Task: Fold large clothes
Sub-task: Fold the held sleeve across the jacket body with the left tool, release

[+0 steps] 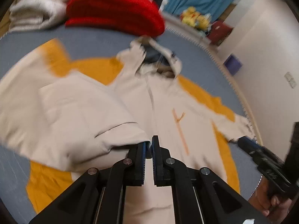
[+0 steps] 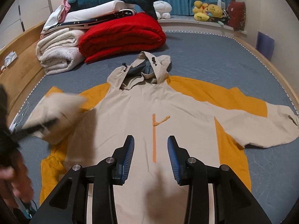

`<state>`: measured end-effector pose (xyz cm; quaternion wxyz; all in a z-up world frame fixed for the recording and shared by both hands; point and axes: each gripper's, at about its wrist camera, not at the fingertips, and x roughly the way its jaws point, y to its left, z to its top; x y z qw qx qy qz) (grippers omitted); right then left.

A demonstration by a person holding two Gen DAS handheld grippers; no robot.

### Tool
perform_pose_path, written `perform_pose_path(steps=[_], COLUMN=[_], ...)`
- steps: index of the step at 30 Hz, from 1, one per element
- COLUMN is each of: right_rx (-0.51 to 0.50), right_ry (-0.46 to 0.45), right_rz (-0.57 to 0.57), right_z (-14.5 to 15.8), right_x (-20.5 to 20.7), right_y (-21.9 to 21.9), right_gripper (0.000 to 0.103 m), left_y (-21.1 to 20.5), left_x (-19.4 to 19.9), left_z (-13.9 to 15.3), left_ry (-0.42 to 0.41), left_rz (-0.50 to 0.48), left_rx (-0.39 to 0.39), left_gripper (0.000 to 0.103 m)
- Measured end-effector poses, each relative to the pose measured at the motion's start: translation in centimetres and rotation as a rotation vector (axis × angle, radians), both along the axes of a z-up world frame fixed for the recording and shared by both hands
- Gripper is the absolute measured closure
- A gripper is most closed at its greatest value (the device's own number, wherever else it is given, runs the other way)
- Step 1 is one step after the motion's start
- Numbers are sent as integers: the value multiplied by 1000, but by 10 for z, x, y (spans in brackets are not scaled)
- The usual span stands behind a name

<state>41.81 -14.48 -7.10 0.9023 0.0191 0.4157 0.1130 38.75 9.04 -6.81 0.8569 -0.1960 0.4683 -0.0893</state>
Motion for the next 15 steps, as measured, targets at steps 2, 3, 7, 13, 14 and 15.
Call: perform_pose_path(steps=[2, 3, 7, 13, 14, 15], right_rx=[12, 22, 37, 85, 90, 98], right_ry=[1, 4, -25, -39, -32, -19], right_rz=[-21, -28, -13, 31, 34, 36], right_z=[-1, -1, 7, 16, 15, 11], right_x=[-5, -6, -8, -2, -1, 2], right_y=[-4, -6, -3, 10, 12, 15], right_gripper=[64, 64, 84, 85, 85, 84], left_y=[7, 16, 37, 45, 44, 43], left_x=[-3, -5, -23, -35, -30, -25], left_z=[2, 10, 48, 51, 41, 26], left_ry=[27, 28, 4, 1, -1, 21], left_rz=[43, 62, 116, 175, 166, 151], left_rx=[-40, -65, -58, -123, -119, -125], left_gripper=[93, 89, 78, 71, 71, 71])
